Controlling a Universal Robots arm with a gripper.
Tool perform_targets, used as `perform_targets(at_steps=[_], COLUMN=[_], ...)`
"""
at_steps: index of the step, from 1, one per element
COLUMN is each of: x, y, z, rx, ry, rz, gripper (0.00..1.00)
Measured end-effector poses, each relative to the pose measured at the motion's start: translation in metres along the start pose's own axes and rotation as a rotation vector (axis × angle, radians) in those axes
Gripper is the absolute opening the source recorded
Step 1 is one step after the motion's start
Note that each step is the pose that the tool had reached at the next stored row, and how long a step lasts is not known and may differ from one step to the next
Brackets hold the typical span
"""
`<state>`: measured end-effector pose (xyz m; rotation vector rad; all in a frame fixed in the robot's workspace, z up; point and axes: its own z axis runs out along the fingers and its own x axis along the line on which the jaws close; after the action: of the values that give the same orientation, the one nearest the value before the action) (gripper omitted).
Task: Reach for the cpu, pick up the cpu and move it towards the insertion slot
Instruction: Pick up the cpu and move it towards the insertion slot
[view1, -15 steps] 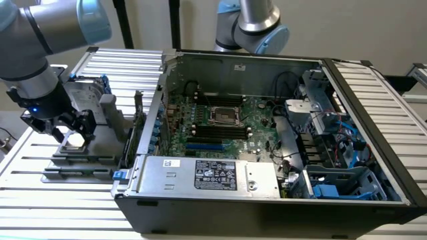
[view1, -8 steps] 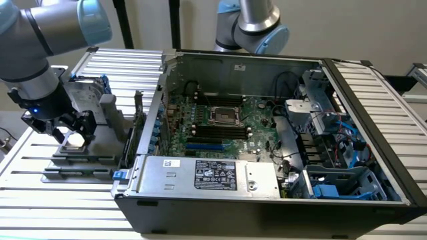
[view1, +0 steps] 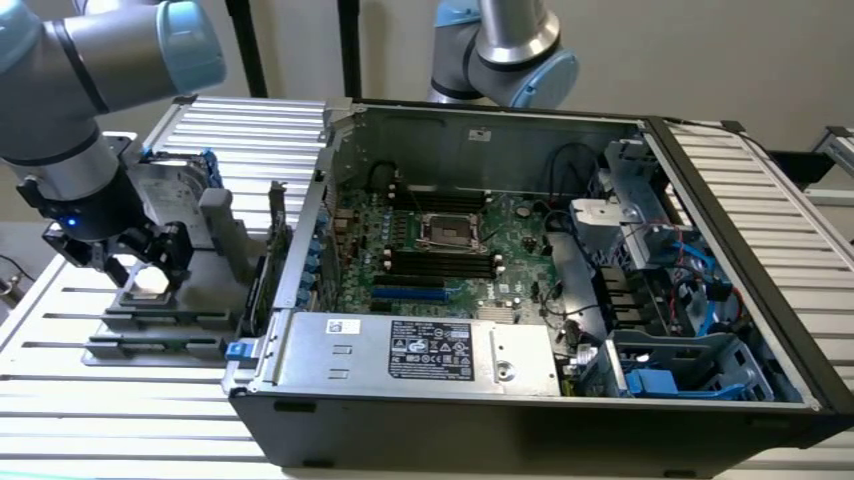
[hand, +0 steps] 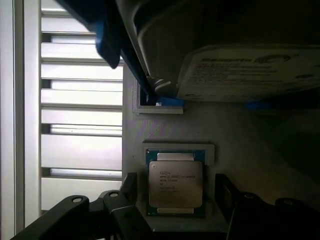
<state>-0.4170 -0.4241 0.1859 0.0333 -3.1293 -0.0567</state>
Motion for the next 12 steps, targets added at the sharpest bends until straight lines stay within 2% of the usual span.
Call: perform_targets(at_steps=[3,12], x=[-0.0008,-0.0016], y=[0.0000,-0.0001], z=[0.0006,0.0023], rx=[-0.0001,0.0001], ry=[0.0025,0.0031], rz=[0.000,-0.001], gripper=[0.73,0.73])
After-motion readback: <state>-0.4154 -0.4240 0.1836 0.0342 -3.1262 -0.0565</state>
